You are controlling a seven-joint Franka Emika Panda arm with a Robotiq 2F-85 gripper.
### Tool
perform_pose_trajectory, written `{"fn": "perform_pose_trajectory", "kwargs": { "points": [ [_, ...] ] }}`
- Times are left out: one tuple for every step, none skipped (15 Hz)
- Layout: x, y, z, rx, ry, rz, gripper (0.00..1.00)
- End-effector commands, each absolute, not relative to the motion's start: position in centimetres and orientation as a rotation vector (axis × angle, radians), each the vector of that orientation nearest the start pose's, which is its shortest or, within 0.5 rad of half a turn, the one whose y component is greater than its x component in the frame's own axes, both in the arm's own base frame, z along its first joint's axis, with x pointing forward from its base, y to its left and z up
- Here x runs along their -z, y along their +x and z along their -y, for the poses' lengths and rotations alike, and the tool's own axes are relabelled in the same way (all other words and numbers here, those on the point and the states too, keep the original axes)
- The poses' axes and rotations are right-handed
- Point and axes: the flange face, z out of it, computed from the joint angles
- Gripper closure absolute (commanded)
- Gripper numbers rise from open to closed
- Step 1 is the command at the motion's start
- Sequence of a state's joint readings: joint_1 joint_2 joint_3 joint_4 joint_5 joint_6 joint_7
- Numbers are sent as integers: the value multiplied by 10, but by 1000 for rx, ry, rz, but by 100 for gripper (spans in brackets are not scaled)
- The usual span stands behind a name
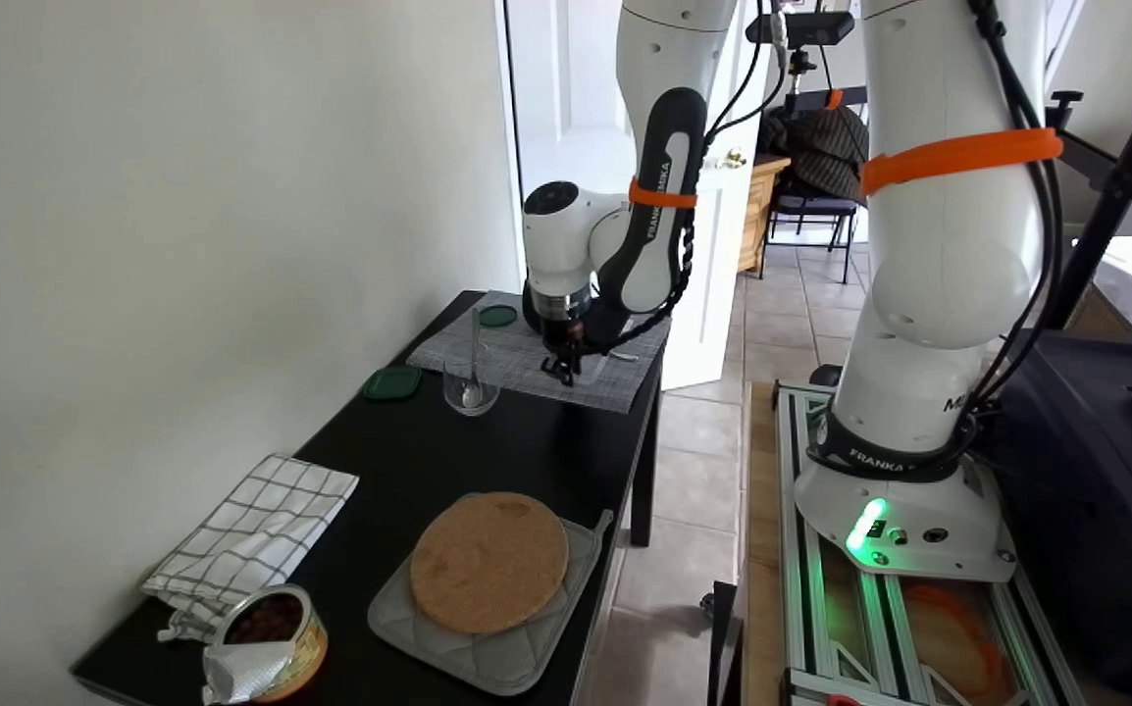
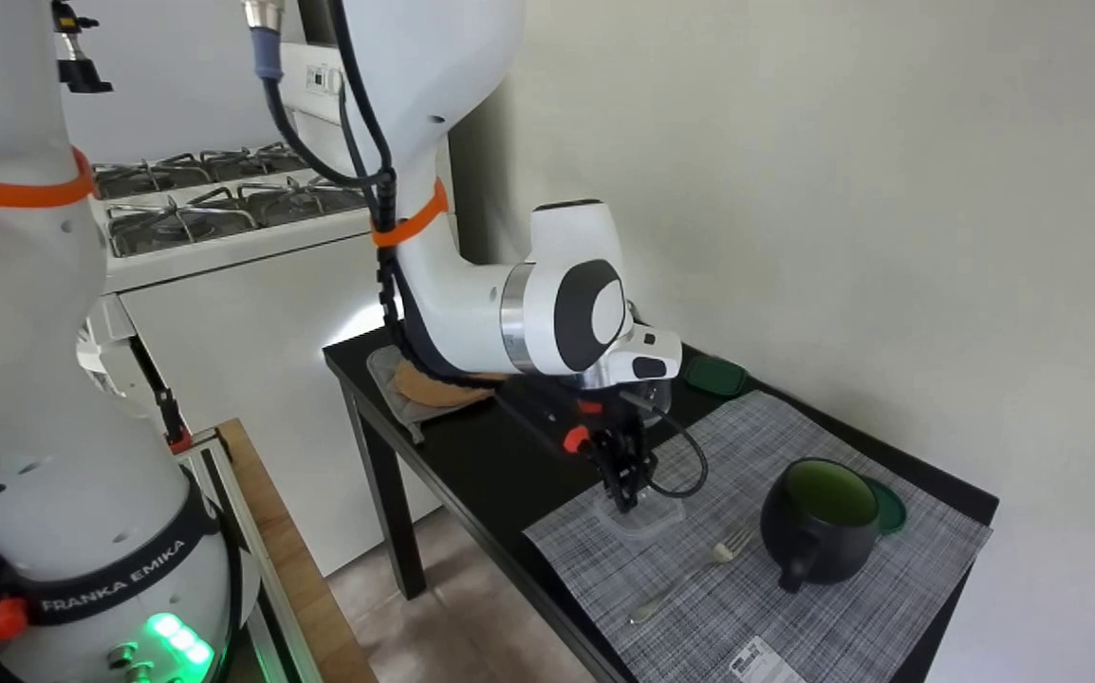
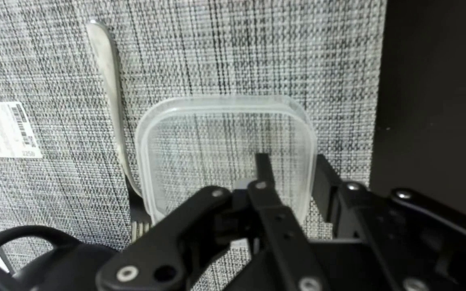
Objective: Move the plastic container to the right
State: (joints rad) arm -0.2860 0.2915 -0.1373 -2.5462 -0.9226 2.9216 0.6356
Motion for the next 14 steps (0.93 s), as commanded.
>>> {"fn": "perform_pose_trajectory", "kwargs": {
  "points": [
    [-170, 413, 145, 181, -3338, -382, 38],
    [-175, 412, 145, 197, -3325, -409, 31],
    [-181, 412, 145, 217, -3314, -428, 22],
    [-189, 411, 143, 239, -3304, -436, 16],
    [-195, 410, 140, 255, -3295, -437, 8],
    [-202, 408, 135, 269, -3278, -421, 2],
    [-211, 406, 130, 280, -3270, -422, 0],
    [-219, 404, 125, 283, -3271, -420, 0],
    [-230, 401, 118, 315, -3268, -399, 0],
    [-241, 399, 113, 355, -3267, -378, 0],
    [-253, 395, 108, 394, -3267, -361, 0],
    [-264, 391, 105, 435, -3263, -343, 0],
    [-274, 385, 103, 480, -3255, -318, 0],
    [-285, 380, 101, 538, -3226, -296, 0]
  ]
}}
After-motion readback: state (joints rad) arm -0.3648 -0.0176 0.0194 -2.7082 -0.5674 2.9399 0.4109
